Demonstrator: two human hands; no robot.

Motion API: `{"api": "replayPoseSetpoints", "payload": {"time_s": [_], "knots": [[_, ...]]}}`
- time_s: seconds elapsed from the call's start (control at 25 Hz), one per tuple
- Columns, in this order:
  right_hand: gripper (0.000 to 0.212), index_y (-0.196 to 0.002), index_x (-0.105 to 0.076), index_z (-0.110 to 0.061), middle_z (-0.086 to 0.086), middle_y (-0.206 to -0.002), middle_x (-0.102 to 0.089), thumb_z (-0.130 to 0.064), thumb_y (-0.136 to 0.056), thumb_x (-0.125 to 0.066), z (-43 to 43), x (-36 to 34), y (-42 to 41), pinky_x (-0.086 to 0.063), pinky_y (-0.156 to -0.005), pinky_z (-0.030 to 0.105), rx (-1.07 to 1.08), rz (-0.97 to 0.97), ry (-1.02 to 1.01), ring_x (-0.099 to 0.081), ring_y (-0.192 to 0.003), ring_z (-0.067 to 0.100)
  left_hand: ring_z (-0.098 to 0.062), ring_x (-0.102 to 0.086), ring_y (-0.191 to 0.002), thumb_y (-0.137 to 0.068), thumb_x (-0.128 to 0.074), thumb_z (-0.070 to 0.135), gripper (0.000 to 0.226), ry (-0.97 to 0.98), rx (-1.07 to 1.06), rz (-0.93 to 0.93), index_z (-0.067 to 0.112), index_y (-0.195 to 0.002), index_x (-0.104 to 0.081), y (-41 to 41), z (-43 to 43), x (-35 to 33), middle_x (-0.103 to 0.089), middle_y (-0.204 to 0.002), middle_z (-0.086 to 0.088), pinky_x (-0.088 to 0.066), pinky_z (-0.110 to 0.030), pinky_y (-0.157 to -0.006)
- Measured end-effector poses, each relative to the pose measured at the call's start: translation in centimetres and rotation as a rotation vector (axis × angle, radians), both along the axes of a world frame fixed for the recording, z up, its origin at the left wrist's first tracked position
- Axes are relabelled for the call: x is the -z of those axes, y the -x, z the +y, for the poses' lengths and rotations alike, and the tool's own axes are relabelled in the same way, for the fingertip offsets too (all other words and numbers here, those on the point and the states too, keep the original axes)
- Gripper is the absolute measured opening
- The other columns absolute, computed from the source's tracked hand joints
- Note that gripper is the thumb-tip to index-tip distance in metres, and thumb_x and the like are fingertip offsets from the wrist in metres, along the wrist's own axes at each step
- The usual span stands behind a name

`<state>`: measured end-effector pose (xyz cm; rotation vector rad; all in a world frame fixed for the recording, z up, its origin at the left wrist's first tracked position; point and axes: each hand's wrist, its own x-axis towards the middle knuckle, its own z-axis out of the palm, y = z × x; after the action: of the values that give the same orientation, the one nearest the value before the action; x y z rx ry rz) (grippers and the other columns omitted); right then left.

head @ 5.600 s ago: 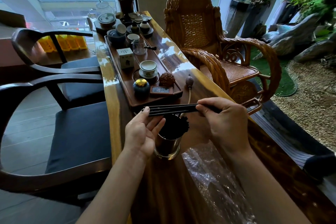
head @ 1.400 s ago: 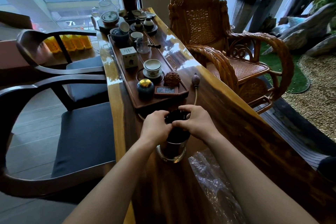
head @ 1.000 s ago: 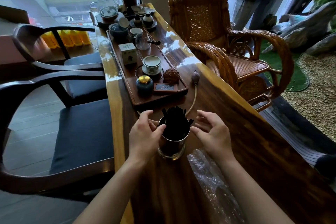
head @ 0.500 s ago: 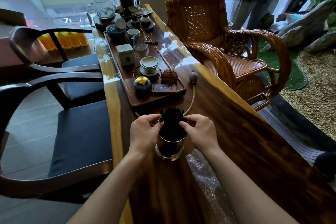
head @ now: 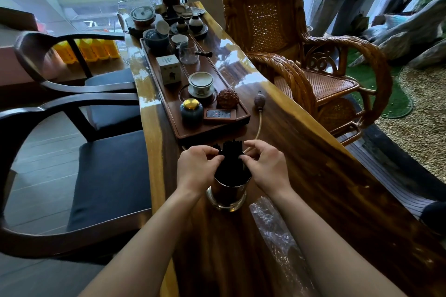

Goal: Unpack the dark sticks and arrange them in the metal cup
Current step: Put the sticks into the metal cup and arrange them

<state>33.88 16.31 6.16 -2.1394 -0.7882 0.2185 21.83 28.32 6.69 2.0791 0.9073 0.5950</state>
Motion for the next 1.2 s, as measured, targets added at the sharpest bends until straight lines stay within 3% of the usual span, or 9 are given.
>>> {"api": "replayPoseSetpoints", "payload": {"time_s": [0.24,0.4,0.56,0.64,0.76,0.88,1.0,1.2], "knots": [[0.027,-0.118,-0.073,-0.016,-0.006,-0.095,-0.076,-0.012,-0.091,-0.071,-1.0,0.0,-0.2,-0.060,-0.084,0.036,0.029,0.007,-0.050,-0.072,-0.090,0.010,0.002,-0.065,-0.072,-0.086,-0.078,0.018,0.007,-0.030,-0.087,-0.119,0.019,-0.090,-0.073,2.0,-1.0,0.6,-0.068,-0.078,0.013,-0.052,-0.010,-0.063],[0.036,-0.112,-0.075,-0.017,-0.005,-0.096,-0.074,0.005,-0.086,-0.062,-4.7,1.2,0.2,-0.058,-0.087,0.037,0.120,0.043,-0.032,-0.068,-0.089,0.009,-0.002,-0.062,-0.080,-0.086,-0.074,0.017,0.034,-0.022,-0.042,-0.008,0.016,-0.119,-0.070,3.3,-1.2,1.5,-0.068,-0.092,0.006,-0.050,-0.014,-0.067],[0.045,-0.114,-0.074,-0.030,-0.014,-0.091,-0.072,-0.015,-0.072,-0.079,-5.5,1.1,2.5,-0.052,-0.074,0.021,-0.044,0.094,0.032,-0.065,-0.080,0.000,-0.006,-0.055,-0.082,-0.084,-0.073,0.022,0.063,0.032,0.022,0.085,0.014,-0.143,-0.053,2.2,-0.8,1.3,-0.060,-0.098,0.002,-0.040,-0.016,-0.065],[0.043,-0.112,-0.076,-0.028,-0.014,-0.094,-0.075,-0.028,-0.071,-0.088,-4.4,0.8,3.0,-0.052,-0.075,0.015,-0.046,0.061,-0.003,-0.067,-0.083,-0.002,-0.004,-0.053,-0.078,-0.083,-0.073,0.023,0.066,0.032,0.027,0.100,0.013,-0.145,-0.051,1.9,-0.9,1.1,-0.057,-0.096,0.002,-0.035,-0.014,-0.062],[0.032,-0.104,-0.078,-0.024,-0.012,-0.089,-0.076,-0.030,-0.074,-0.088,-2.8,0.5,3.1,-0.051,-0.068,0.010,0.039,0.058,-0.041,-0.066,-0.075,-0.005,-0.004,-0.053,-0.078,-0.084,-0.073,0.024,0.063,0.033,0.011,0.100,0.013,-0.143,-0.054,1.9,-0.9,1.1,-0.059,-0.098,0.000,-0.035,-0.013,-0.062],[0.022,-0.097,-0.079,-0.027,-0.015,-0.082,-0.074,-0.029,-0.077,-0.086,-2.1,0.4,3.0,-0.052,-0.064,0.011,0.056,0.153,-0.039,-0.067,-0.075,-0.007,-0.005,-0.055,-0.082,-0.085,-0.074,0.024,0.059,0.032,0.031,0.094,0.014,-0.140,-0.057,1.8,-0.6,1.0,-0.060,-0.102,-0.001,-0.036,-0.012,-0.063],[0.020,-0.095,-0.080,-0.028,-0.012,-0.086,-0.077,-0.032,-0.077,-0.085,-1.4,0.1,3.1,-0.060,-0.074,0.027,0.011,0.196,-0.005,-0.071,-0.082,0.001,-0.003,-0.054,-0.080,-0.085,-0.074,0.022,0.058,0.019,0.042,0.074,0.013,-0.140,-0.058,1.7,-0.5,0.9,-0.061,-0.103,-0.002,-0.036,-0.011,-0.065],[0.028,-0.109,-0.078,-0.025,-0.008,-0.098,-0.079,-0.031,-0.081,-0.081,1.3,-0.8,3.3,-0.060,-0.084,0.029,-0.073,0.082,-0.012,-0.072,-0.092,0.006,-0.005,-0.062,-0.087,-0.087,-0.074,0.016,0.051,0.026,-0.004,0.002,0.015,-0.136,-0.061,2.2,-0.8,1.1,-0.069,-0.101,0.000,-0.046,-0.012,-0.074]]}}
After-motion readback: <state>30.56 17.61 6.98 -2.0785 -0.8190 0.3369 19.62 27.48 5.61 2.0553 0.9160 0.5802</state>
